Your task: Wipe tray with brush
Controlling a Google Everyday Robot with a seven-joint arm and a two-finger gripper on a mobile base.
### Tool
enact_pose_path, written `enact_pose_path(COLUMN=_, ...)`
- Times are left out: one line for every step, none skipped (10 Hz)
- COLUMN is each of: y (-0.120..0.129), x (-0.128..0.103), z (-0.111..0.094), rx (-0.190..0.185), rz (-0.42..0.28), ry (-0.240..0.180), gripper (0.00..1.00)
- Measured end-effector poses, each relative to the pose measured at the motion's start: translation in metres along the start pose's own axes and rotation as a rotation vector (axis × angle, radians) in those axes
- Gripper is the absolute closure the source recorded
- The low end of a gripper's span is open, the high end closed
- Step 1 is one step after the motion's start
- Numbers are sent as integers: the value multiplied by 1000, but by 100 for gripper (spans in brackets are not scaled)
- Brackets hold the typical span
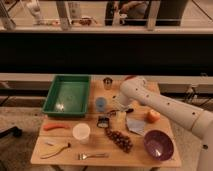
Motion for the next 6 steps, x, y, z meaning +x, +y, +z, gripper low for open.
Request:
enact_pose_path(y=-3, x=2, z=3, rx=2, rz=10, ry=-6, gripper=20)
enact_pose_path(y=-6, x=10, z=8, rx=9, rz=36, ry=-16, gripper=20)
enact_pose_path(y=-7, x=18, z=10, rx=15, rz=61, ry=-25, gripper=20)
enact_pose_path(y=-6, x=27, z=12, rx=21, rz=83, ry=-32, gripper=20)
enact_pose_path(y=-6, x=39, z=12, rx=30, rz=109, ry=-39, gripper=20)
enact_pose_path(y=-6, x=46, z=11, rx=37, rz=126, ry=-44, gripper=20)
